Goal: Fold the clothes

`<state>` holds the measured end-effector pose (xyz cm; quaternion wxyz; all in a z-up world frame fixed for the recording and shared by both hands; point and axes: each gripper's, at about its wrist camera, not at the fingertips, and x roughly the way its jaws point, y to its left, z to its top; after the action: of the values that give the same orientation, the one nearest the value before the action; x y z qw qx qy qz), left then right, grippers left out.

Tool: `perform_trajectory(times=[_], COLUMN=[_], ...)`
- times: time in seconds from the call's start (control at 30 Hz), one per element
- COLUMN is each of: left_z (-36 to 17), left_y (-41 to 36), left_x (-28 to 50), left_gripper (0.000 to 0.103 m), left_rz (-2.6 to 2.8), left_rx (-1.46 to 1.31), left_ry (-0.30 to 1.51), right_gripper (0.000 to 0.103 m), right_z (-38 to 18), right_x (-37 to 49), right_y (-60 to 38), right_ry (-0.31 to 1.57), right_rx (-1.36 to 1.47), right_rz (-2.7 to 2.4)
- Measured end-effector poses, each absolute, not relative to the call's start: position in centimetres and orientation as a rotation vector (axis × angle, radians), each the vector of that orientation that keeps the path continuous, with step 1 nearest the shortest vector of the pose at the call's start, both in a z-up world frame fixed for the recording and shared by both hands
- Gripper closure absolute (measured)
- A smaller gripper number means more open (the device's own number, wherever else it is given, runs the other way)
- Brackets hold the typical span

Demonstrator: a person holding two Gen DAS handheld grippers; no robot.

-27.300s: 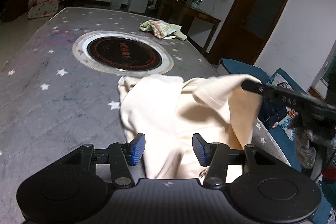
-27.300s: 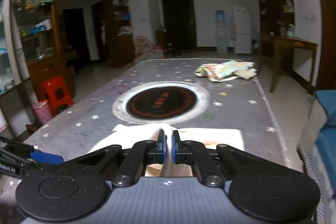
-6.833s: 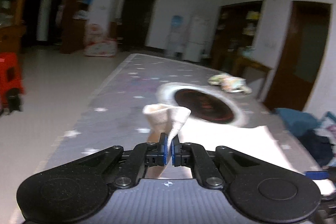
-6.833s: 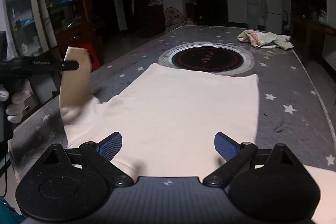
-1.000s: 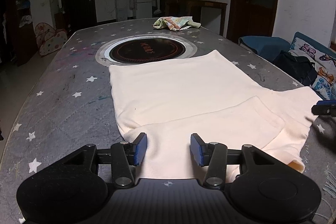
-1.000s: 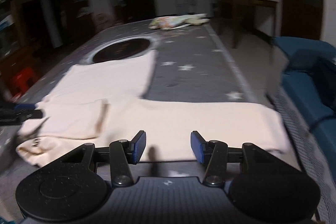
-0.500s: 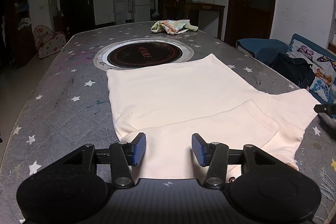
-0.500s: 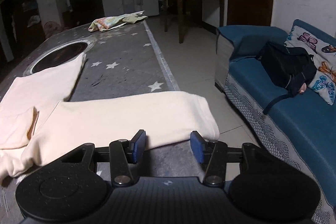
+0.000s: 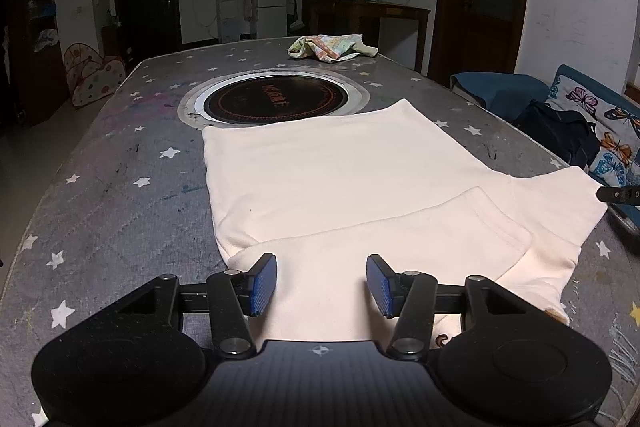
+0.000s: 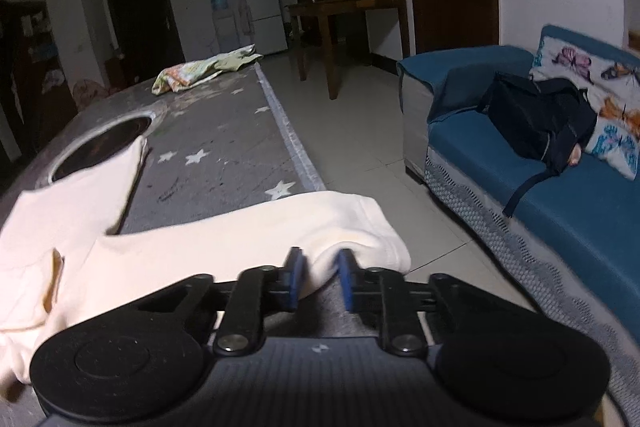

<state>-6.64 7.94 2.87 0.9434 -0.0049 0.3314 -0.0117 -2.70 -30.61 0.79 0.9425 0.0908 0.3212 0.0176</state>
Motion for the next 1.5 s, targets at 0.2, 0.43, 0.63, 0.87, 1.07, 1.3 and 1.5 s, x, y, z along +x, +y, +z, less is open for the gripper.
perform_trajectory(times=[0.2, 0.43, 0.63, 0.87, 1.07, 1.3, 1.5], left_z=[2.9, 3.0, 3.2, 3.2, 3.2, 4.1, 6.1], left_y=[7.9, 8.2, 8.6, 9.5, 10.5, 11.3, 11.4], left_x=[-6.7, -7.1, -7.6, -8.4, -9.0, -9.6, -9.9], left_gripper=[0.049, 0.049, 0.048, 0.048, 0.048, 0.048, 0.048], left_rz=[-0.026, -0.022, -0.016, 0.009, 0.033, 0.052, 0.043], left_rx=[-0.014, -0.023, -0.037, -0.057, -0.066, -0.082, -0.113], left_ry=[0.673, 0.664, 0.653, 0.646, 0.645, 0.615, 0.548], right_gripper=[0.098, 0.098, 0.098, 0.098, 0.088, 0.072, 0.071], right_z=[2.1, 5.5, 8.8, 10.5, 9.8, 8.9, 5.6], right_x=[-3.1, -2.8, -2.3, -2.3, -3.4, -3.0, -3.5], right_y=[-30.0, -27.0, -22.0, -13.1, -8.8, -11.1, -14.1], right_ry=[0.612, 0.539, 0.483, 0.46, 0.468, 0.54, 0.668], right_rx=[0.21, 0.225, 0.188, 0.07, -0.022, -0.102, -0.177], right_rz=[0.096, 0.258, 0.477, 0.797, 0.946, 0.842, 0.769])
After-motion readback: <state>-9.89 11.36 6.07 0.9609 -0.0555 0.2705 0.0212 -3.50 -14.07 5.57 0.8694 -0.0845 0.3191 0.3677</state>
